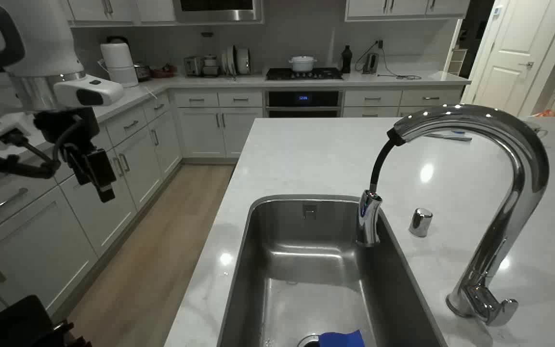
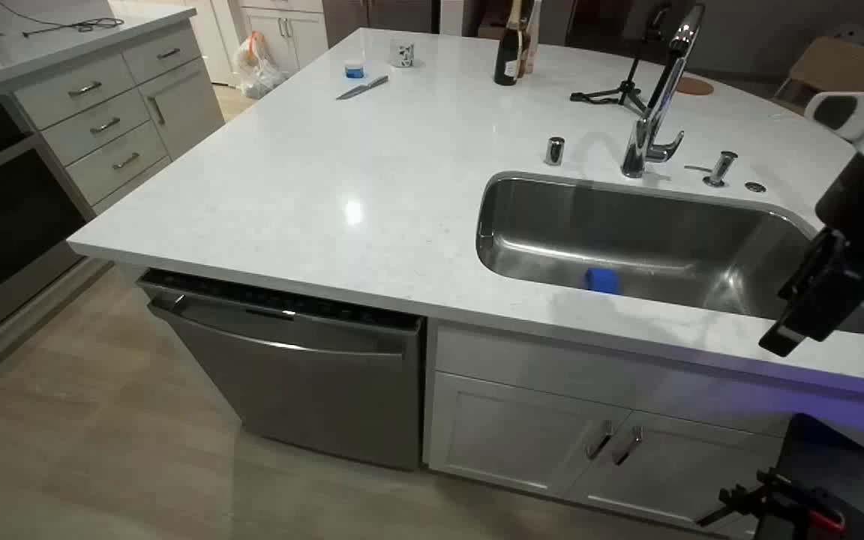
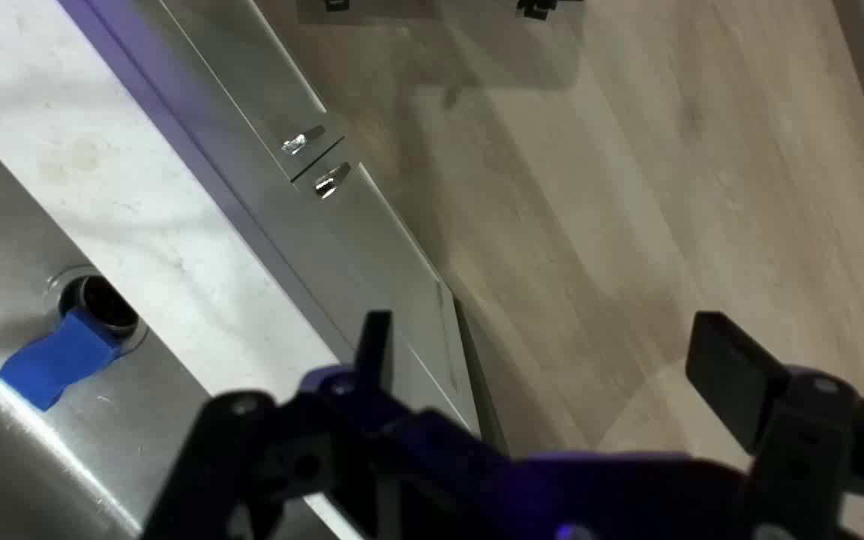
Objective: Open the faucet
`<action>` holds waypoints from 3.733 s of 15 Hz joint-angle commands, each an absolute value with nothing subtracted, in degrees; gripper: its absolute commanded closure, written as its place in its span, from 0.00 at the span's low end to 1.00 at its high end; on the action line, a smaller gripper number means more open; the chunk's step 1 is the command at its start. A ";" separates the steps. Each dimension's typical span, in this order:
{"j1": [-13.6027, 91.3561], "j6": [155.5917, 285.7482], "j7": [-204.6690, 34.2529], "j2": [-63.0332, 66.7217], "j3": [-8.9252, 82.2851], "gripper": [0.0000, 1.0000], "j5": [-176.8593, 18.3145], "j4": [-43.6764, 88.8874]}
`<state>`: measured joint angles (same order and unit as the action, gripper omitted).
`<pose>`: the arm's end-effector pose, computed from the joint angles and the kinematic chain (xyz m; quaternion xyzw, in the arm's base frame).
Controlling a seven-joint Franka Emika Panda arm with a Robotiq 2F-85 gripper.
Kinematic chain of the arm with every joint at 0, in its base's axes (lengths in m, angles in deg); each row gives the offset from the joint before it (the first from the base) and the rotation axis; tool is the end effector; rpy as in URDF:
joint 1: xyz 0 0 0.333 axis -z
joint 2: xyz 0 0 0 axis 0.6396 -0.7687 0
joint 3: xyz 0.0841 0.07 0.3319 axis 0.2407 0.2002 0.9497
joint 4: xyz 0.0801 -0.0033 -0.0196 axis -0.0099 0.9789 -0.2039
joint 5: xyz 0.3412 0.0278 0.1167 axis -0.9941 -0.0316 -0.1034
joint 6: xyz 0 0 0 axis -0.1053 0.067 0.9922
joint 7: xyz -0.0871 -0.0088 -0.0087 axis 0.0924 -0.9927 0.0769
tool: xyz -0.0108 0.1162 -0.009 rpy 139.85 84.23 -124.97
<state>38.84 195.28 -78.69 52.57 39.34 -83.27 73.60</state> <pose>0.3189 -0.0015 0.5135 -0.9998 -0.0124 -0.0005 0.0152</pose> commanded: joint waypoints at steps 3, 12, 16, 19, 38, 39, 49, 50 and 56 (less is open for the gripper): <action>39.08 195.14 -78.58 52.55 39.54 0.00 -83.37 73.48; 39.08 195.14 -78.58 52.55 39.54 0.00 -83.37 73.48; 39.08 195.14 -78.58 52.55 39.54 0.00 -83.37 73.48; 39.08 195.14 -78.58 52.55 39.54 0.00 -83.37 73.48; 48.84 219.95 -96.52 28.32 40.06 0.00 -62.54 66.37; 49.33 219.70 -98.81 27.44 39.58 0.00 -61.01 65.66; 53.09 219.99 -105.21 27.14 33.26 0.00 -58.13 65.51; 53.63 220.08 -104.26 27.40 32.45 0.00 -58.06 65.63; 58.03 219.64 -100.72 28.81 27.58 0.00 -53.64 65.21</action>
<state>55.99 219.87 -102.96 26.88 29.07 -55.82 65.01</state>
